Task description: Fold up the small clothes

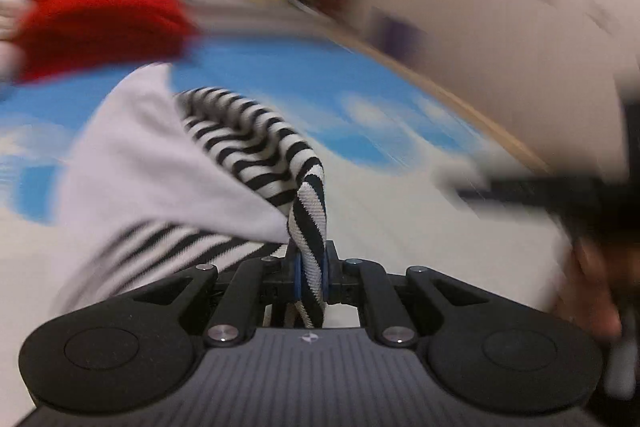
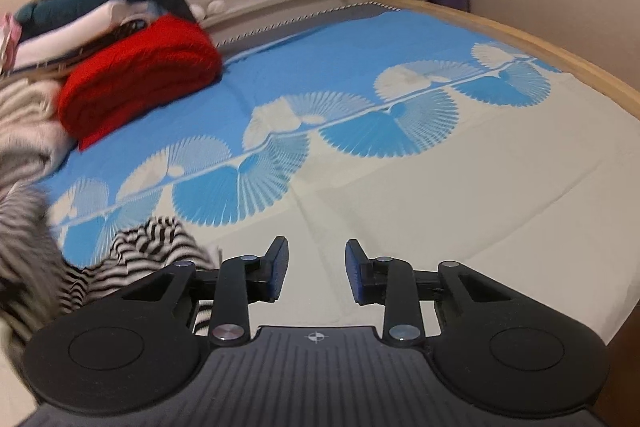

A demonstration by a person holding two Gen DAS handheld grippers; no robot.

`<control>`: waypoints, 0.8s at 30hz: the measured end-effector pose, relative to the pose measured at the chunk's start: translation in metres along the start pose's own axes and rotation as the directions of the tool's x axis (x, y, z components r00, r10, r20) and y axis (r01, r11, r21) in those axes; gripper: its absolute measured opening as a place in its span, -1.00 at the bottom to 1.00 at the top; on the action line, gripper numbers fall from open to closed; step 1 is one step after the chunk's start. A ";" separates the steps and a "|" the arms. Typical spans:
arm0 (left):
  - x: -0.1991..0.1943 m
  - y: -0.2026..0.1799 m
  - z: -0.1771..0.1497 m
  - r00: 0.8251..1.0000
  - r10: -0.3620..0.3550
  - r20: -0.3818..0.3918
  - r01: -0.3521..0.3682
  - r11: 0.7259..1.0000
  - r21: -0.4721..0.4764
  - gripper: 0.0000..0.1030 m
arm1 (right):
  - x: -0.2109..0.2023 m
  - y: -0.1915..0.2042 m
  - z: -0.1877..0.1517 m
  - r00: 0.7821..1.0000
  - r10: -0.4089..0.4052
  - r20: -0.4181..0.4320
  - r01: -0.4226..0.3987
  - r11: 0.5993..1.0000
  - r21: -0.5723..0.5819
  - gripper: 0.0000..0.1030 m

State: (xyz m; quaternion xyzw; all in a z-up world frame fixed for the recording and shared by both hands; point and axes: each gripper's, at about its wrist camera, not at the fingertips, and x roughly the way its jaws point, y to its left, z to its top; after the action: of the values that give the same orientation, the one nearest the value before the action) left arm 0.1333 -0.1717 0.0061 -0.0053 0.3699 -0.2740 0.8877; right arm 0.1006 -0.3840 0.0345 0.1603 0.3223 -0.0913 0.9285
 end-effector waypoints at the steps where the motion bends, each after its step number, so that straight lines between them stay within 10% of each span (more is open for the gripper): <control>1: 0.019 -0.008 -0.007 0.996 -0.041 -0.085 0.042 0.999 0.001 -0.72 | 0.000 -0.004 0.001 1.000 0.003 0.003 -0.003 1.000 0.009 -0.36; 5: 0.035 0.003 -0.021 0.980 -0.074 -0.183 0.061 0.995 -0.076 -0.58 | 0.008 -0.012 0.011 0.998 0.055 -0.011 -0.055 0.998 0.010 -0.34; 8: -0.002 0.033 -0.015 0.993 -0.061 -0.098 0.053 0.996 -0.077 0.10 | 0.022 -0.013 0.017 0.990 0.128 -0.052 -0.127 0.992 0.017 -0.34; 18: -0.035 0.121 -0.030 0.973 0.147 -0.177 -0.152 0.988 -0.015 0.18 | 0.099 0.027 0.020 0.923 0.283 -0.260 -0.272 0.959 0.077 -0.17; 24: -0.034 0.157 -0.046 0.970 0.004 -0.242 -0.067 0.965 -0.253 0.43 | 0.140 0.043 0.015 0.897 0.311 -0.314 -0.268 0.948 0.174 -0.15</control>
State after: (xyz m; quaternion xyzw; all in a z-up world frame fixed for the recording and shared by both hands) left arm 0.1592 -0.0126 -0.0380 -0.0818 0.5068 -0.2056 0.8332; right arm 0.2294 -0.3583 -0.0324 0.2782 0.4423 0.0568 0.8507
